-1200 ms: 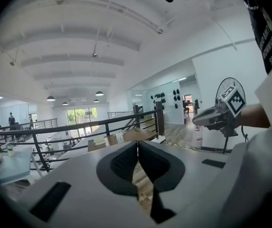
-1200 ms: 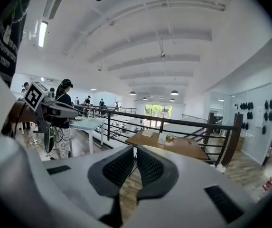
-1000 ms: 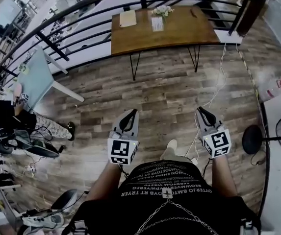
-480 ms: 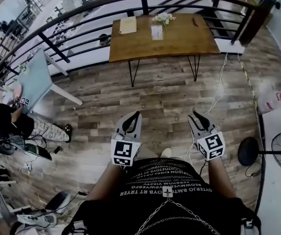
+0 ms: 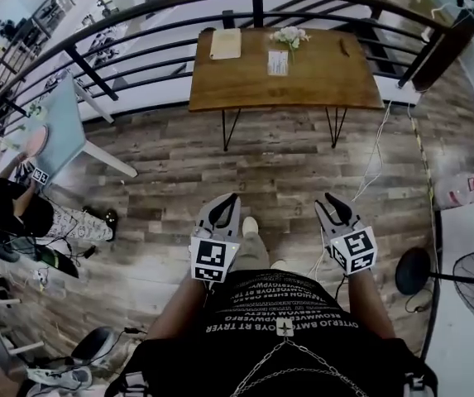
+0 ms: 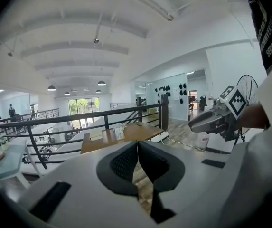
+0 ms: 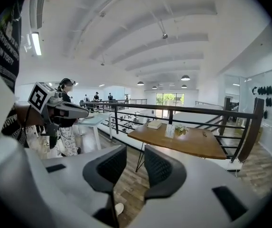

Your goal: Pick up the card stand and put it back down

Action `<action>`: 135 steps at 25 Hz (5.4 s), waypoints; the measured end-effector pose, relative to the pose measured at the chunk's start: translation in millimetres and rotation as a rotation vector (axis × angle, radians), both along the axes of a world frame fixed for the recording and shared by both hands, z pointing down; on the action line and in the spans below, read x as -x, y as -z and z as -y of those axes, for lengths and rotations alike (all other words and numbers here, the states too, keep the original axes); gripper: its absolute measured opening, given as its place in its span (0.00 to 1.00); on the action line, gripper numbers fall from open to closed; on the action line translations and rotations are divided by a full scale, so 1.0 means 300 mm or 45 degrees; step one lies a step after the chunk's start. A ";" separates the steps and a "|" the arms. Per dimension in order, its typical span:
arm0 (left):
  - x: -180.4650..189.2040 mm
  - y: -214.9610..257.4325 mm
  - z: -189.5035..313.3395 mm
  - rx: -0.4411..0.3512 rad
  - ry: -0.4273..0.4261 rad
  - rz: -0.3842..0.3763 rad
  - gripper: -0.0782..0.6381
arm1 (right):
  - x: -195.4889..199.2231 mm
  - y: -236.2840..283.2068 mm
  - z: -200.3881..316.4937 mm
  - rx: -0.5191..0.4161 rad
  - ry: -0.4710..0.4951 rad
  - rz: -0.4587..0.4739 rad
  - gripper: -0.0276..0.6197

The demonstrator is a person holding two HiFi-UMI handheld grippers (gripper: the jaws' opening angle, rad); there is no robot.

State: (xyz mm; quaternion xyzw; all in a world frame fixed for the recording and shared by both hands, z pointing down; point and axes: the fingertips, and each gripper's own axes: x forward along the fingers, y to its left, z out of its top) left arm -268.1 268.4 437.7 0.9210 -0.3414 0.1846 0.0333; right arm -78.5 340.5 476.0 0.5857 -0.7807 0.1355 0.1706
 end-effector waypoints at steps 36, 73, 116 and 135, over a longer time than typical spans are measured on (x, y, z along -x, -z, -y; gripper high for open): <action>-0.414 0.012 0.683 -0.038 -0.405 -0.011 0.15 | -0.182 0.075 0.649 0.009 -0.176 -0.029 0.21; -0.822 -0.018 1.105 0.025 -0.240 0.065 0.15 | -0.662 0.006 1.077 0.009 -0.089 0.130 0.21; -1.004 -0.118 1.659 0.088 0.089 0.095 0.15 | -1.014 -0.475 1.668 0.284 0.143 0.152 0.21; -0.952 -0.234 2.066 0.163 0.047 0.085 0.15 | -0.850 -0.857 2.008 0.500 0.246 0.196 0.25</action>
